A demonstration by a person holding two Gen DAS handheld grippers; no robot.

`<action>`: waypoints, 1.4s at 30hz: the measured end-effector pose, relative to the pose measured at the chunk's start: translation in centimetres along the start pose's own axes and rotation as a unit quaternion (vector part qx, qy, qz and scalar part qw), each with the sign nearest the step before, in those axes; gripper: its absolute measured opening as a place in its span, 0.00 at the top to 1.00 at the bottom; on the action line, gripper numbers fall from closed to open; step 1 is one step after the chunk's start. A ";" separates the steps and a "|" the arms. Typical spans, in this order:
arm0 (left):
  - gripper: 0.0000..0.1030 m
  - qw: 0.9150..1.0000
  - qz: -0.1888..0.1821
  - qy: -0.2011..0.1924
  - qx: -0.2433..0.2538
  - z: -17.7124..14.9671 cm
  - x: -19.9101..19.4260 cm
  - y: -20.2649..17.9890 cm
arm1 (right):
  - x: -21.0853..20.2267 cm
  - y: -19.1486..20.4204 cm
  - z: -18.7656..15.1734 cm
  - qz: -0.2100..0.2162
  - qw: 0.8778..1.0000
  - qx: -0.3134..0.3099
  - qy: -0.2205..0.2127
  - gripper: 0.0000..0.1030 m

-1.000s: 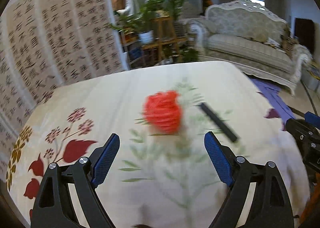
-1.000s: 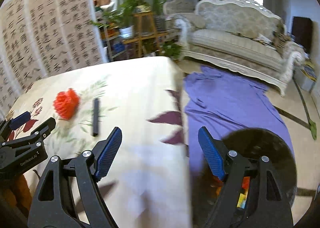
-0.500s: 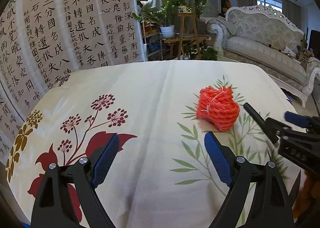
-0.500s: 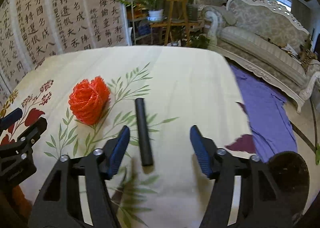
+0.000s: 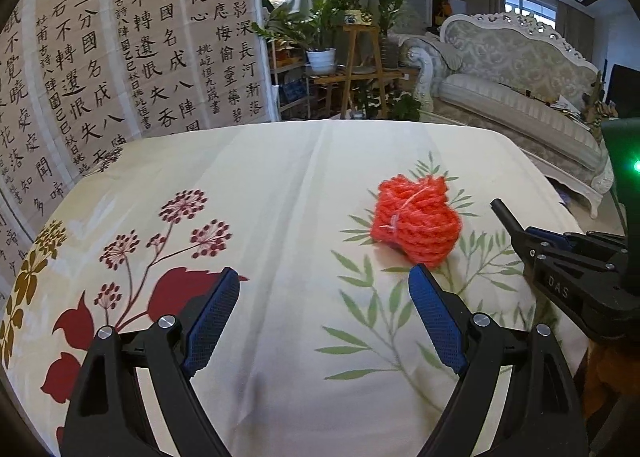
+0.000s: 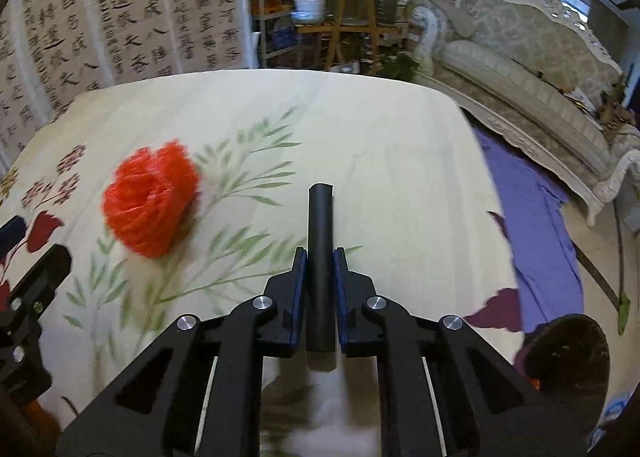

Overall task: Collect trash
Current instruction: 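Grasp the black tube with the right tool while the left tool grasps the orange net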

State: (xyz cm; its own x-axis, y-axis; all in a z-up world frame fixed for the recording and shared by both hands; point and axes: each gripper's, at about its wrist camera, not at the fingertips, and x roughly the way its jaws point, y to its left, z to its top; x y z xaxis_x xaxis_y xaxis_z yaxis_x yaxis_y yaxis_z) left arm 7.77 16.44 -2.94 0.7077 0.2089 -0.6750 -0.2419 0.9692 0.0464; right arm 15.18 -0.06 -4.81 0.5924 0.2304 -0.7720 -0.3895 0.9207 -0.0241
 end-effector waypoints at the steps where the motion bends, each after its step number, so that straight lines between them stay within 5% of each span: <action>1: 0.19 1.000 -0.003 0.000 0.001 0.1 0.0 -0.2 | 0.0 -0.3 -0.1 -0.003 1.000 0.004 0.000 0.87; 30: 0.19 0.999 -0.017 0.029 0.025 2.9 5.1 -4.2 | 0.0 -2.9 -0.4 -0.001 0.999 0.037 0.000 0.88; 32: 0.24 0.999 -0.020 0.033 0.021 3.1 5.3 -4.0 | 0.0 -2.9 -0.4 -0.001 0.999 0.038 0.000 0.88; 34: 0.49 0.998 -0.026 0.045 0.022 3.0 5.6 -3.9 | 0.0 -2.9 -0.4 -0.001 0.999 0.037 0.000 0.88; 42: 0.56 0.997 -0.047 0.055 0.022 2.5 5.6 -3.8 | 0.0 -2.9 -0.4 -0.003 0.999 0.036 0.000 0.88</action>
State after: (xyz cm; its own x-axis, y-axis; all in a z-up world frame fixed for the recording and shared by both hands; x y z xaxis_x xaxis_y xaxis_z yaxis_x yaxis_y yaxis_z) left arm 14.35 14.25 -5.06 0.6483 0.1030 -0.7544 -0.1460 0.9892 0.0096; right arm 16.05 -2.86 -4.96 0.5949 0.2255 -0.7715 -0.3345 0.9422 0.0175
